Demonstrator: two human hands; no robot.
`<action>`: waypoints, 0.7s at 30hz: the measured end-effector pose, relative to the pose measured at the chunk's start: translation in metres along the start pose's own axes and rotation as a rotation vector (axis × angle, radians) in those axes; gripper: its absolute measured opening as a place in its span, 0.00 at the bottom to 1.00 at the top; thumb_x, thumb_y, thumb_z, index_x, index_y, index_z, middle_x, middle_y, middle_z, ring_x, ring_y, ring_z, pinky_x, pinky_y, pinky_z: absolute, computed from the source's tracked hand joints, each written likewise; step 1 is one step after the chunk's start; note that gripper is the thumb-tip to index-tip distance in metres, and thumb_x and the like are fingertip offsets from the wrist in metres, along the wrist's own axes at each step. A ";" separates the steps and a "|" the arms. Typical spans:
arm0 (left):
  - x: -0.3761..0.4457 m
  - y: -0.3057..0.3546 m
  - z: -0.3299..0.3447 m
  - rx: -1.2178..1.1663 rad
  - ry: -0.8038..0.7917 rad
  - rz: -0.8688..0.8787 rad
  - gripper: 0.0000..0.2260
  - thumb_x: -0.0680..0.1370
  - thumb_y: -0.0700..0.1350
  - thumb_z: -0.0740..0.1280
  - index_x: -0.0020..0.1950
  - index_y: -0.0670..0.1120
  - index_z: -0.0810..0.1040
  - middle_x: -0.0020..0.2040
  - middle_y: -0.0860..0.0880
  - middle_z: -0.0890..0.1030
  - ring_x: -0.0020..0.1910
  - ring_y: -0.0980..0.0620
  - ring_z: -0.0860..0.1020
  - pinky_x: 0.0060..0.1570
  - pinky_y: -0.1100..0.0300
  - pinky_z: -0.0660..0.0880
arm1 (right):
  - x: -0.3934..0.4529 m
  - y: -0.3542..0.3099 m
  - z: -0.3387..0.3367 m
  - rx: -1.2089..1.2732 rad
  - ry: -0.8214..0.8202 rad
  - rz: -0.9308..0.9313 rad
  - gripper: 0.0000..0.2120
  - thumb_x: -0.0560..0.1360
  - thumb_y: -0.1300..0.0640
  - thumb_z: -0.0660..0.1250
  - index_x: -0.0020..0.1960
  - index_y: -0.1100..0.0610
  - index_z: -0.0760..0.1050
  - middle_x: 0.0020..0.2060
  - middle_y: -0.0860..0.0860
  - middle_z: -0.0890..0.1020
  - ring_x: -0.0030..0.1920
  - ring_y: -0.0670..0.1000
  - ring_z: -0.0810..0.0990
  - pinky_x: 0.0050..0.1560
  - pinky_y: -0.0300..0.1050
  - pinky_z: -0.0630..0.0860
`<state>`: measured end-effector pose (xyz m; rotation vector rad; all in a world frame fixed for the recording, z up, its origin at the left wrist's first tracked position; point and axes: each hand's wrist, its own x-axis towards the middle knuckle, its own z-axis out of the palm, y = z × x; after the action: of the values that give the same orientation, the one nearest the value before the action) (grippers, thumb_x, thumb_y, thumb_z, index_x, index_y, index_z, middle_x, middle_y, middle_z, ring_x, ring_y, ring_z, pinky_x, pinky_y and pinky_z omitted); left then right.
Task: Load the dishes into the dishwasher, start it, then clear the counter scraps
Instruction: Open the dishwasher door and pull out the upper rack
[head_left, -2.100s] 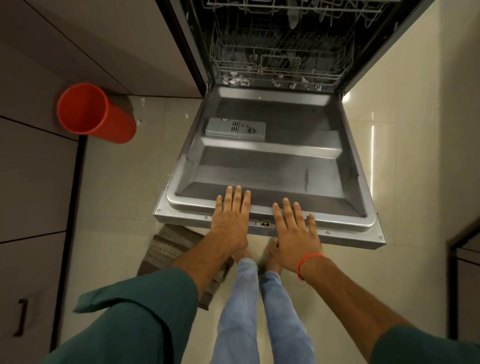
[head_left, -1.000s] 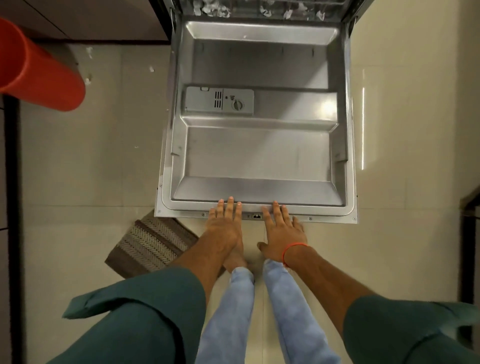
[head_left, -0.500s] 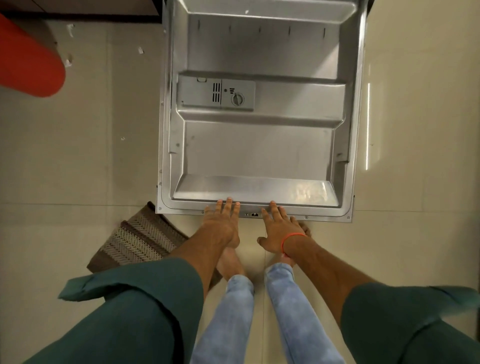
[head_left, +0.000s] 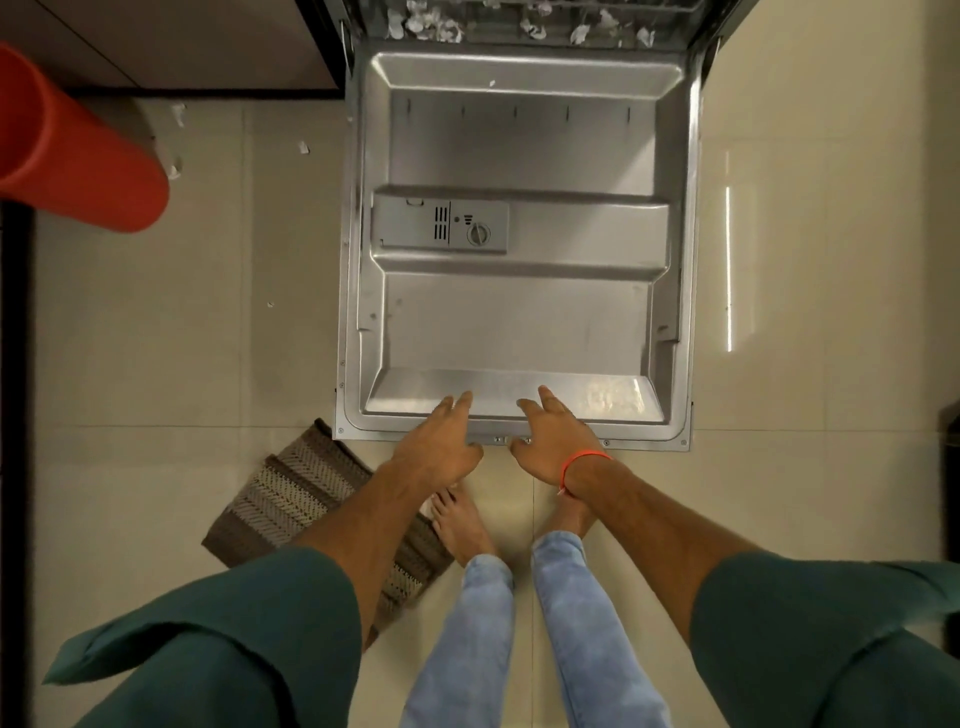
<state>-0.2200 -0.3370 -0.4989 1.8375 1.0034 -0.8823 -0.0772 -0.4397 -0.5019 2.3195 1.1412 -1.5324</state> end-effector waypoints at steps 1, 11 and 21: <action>-0.004 0.004 -0.008 -0.041 0.038 0.007 0.35 0.82 0.50 0.63 0.83 0.50 0.46 0.83 0.45 0.51 0.80 0.45 0.57 0.77 0.47 0.60 | -0.004 -0.005 -0.009 0.010 0.018 -0.006 0.33 0.81 0.47 0.62 0.81 0.52 0.55 0.82 0.56 0.49 0.80 0.58 0.55 0.76 0.58 0.61; -0.030 0.059 -0.114 -0.320 0.274 0.042 0.32 0.83 0.51 0.64 0.83 0.49 0.52 0.81 0.47 0.61 0.77 0.47 0.65 0.75 0.50 0.63 | -0.033 -0.041 -0.120 0.307 0.147 0.004 0.30 0.82 0.47 0.61 0.80 0.51 0.59 0.82 0.53 0.52 0.79 0.56 0.59 0.76 0.50 0.60; -0.044 0.126 -0.227 -0.422 0.361 0.071 0.31 0.82 0.51 0.65 0.82 0.52 0.56 0.79 0.47 0.65 0.76 0.45 0.67 0.74 0.46 0.66 | -0.048 -0.055 -0.257 0.620 0.323 -0.011 0.24 0.82 0.47 0.62 0.76 0.52 0.67 0.73 0.53 0.71 0.72 0.56 0.71 0.71 0.49 0.66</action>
<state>-0.0871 -0.1859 -0.3293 1.6797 1.2279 -0.2654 0.0654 -0.2996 -0.3249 3.0546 0.8029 -1.7504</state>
